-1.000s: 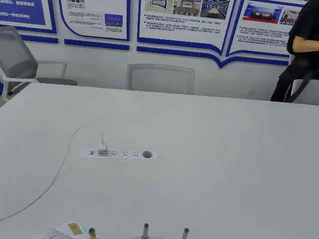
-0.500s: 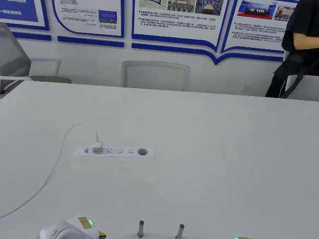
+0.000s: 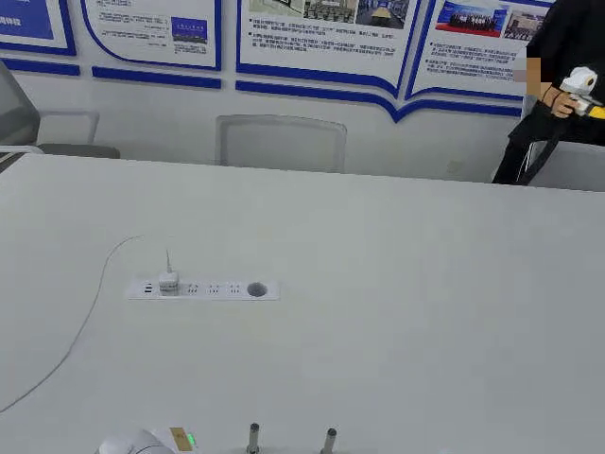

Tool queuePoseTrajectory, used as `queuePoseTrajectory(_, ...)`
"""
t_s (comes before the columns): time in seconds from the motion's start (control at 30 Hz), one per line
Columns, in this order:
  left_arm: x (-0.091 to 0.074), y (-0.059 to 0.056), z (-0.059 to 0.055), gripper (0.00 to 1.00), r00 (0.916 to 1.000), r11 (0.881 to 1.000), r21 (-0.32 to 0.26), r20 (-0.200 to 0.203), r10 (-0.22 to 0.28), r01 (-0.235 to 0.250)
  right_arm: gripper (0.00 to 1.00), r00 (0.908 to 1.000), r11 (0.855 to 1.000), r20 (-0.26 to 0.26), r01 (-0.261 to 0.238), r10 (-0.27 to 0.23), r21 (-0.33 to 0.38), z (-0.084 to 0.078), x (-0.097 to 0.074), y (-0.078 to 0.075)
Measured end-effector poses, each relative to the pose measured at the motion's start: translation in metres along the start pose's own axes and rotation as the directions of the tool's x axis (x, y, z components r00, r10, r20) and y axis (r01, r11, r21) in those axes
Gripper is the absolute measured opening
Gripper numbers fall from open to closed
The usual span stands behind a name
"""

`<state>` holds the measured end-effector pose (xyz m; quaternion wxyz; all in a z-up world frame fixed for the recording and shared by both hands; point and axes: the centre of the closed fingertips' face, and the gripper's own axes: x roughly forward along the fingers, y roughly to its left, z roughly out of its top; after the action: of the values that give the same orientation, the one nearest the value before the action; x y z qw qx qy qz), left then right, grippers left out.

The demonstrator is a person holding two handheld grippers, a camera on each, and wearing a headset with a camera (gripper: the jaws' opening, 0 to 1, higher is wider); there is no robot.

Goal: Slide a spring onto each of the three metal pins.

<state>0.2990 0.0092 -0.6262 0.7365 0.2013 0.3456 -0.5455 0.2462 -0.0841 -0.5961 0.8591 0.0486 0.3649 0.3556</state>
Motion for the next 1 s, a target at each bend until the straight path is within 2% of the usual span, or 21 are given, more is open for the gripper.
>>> queuePoseTrajectory(0.2,0.012,-0.001,-0.001,0.67,0.9993,0.999,0.024,-0.02,-0.03,0.031,0.82,1.0,1.0,-0.001,0.002,-0.002,0.009,-0.002,0.0,0.0)
queuePoseTrajectory(0.5,0.028,0.001,0.002,0.62,0.9982,0.997,0.046,-0.028,-0.054,0.055,0.81,1.0,1.0,-0.002,0.006,-0.006,0.015,-0.002,-0.002,-0.002)
queuePoseTrajectory(0.6,0.034,0.001,0.0,0.6,0.9972,0.996,0.068,-0.045,-0.06,0.063,0.81,1.0,1.0,-0.004,0.005,-0.005,0.016,-0.003,-0.002,-0.002)
queuePoseTrajectory(0.77,0.035,-0.003,-0.006,0.55,0.9947,0.994,0.082,-0.072,-0.073,0.079,0.81,1.0,1.0,-0.003,0.007,-0.007,0.027,-0.004,-0.002,-0.002)
queuePoseTrajectory(1.0,0.032,-0.006,-0.012,0.47,0.9942,0.993,0.087,-0.079,-0.073,0.08,0.8,1.0,0.999,-0.007,0.003,-0.003,0.035,-0.007,-0.002,-0.002)
